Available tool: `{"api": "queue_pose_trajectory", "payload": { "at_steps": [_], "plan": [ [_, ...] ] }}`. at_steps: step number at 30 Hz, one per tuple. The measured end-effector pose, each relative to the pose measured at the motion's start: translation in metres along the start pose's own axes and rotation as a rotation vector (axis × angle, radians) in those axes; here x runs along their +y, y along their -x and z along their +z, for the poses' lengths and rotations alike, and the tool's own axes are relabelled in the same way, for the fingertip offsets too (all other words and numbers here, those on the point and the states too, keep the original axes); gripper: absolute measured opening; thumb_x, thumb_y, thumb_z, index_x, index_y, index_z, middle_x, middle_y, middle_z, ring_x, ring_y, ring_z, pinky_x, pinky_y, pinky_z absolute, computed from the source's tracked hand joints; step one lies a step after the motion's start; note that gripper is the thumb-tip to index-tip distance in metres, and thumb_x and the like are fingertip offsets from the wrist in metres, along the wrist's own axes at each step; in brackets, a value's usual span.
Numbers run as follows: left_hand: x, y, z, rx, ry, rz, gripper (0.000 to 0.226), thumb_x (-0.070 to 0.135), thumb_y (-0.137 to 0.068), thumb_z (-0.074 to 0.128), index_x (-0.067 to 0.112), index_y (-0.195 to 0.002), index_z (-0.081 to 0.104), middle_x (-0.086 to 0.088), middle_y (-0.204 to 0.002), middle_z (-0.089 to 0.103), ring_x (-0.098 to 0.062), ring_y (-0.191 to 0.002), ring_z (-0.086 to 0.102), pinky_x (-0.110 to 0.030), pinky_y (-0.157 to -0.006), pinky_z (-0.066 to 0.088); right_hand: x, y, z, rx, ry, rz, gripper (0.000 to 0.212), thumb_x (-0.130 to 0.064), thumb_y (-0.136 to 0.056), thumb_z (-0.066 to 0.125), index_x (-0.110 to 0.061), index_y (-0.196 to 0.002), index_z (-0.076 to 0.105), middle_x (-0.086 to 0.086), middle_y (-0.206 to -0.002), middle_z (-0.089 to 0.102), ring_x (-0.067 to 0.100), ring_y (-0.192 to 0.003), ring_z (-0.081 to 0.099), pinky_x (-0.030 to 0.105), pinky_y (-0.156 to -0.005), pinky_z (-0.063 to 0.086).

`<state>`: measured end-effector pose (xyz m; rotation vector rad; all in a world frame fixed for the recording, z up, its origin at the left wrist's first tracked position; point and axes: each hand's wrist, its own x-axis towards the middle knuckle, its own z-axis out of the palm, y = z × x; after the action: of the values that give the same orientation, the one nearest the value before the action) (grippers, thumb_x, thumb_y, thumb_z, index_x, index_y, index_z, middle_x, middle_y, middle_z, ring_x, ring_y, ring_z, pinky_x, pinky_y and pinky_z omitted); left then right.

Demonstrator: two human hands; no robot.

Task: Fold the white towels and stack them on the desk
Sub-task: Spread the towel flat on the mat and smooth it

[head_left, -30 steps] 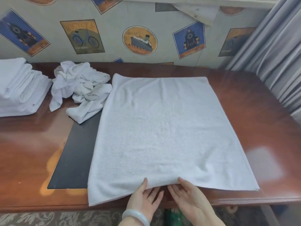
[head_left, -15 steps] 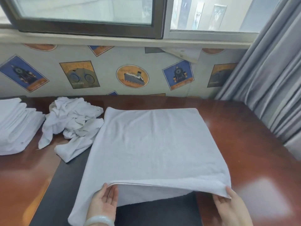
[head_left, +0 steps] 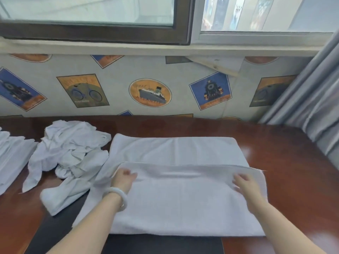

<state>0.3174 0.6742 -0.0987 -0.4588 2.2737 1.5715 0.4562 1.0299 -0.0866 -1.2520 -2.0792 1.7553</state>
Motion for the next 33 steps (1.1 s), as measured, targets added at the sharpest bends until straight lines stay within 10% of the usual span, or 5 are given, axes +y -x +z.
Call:
{"api": "queue_pose_trajectory", "payload": {
  "at_steps": [6, 17, 25, 31, 33],
  "plan": [
    [-0.062, 0.005, 0.035, -0.191, -1.201, 0.221, 0.073, 0.051, -0.101, 0.034, 0.025, -0.156, -0.007, 0.005, -0.163, -0.017, -0.017, -0.151, -0.009, -0.052, -0.119, 0.004, 0.07, -0.005, 0.053, -0.312, 1.098, -0.371, 0.069, -0.051, -0.1, 0.032, -0.029, -0.156, -0.001, -0.003, -0.164, -0.011, 0.022, -0.152, -0.007, 0.044, -0.12, 0.001],
    [-0.092, 0.056, 0.022, -0.373, -1.286, 0.134, 0.083, 0.066, -0.095, 0.027, 0.036, -0.148, -0.029, 0.014, -0.148, -0.046, -0.017, -0.144, -0.033, -0.07, -0.112, -0.003, 0.108, 0.034, 0.031, -0.41, 1.282, -0.346, 0.088, -0.076, -0.062, -0.009, -0.038, -0.136, -0.037, -0.01, -0.147, -0.042, 0.018, -0.144, -0.031, 0.052, -0.117, -0.012],
    [-0.151, 0.168, 0.016, -0.416, -1.329, 0.116, 0.088, 0.068, -0.092, 0.032, 0.035, -0.147, -0.028, 0.013, -0.148, -0.045, -0.015, -0.145, -0.03, -0.066, -0.112, 0.002, 0.188, 0.094, -0.036, -0.353, 1.257, -0.376, 0.101, -0.073, -0.064, 0.043, -0.048, -0.153, 0.002, -0.018, -0.163, 0.003, 0.014, -0.144, 0.018, 0.055, -0.096, 0.044],
    [-0.141, 0.166, -0.013, -0.372, -1.343, 0.289, 0.062, 0.038, -0.102, 0.035, 0.029, -0.156, 0.005, 0.008, -0.164, -0.007, -0.017, -0.15, 0.005, -0.046, -0.113, 0.02, 0.163, 0.109, -0.039, -0.299, 1.339, -0.561, 0.056, -0.071, -0.09, 0.029, -0.035, -0.127, 0.049, -0.006, -0.13, 0.051, 0.018, -0.107, 0.052, 0.049, -0.087, 0.034],
    [-0.13, 0.143, -0.03, -0.281, -1.353, 0.339, 0.051, 0.027, -0.101, 0.038, 0.024, -0.15, 0.024, 0.001, -0.158, 0.016, -0.022, -0.141, 0.023, -0.04, -0.106, 0.03, 0.145, 0.097, -0.018, -0.288, 1.373, -0.631, 0.058, -0.051, -0.07, 0.08, -0.03, -0.117, 0.052, 0.004, -0.112, 0.063, 0.024, -0.097, 0.066, 0.051, -0.078, 0.051]
  ]
}}
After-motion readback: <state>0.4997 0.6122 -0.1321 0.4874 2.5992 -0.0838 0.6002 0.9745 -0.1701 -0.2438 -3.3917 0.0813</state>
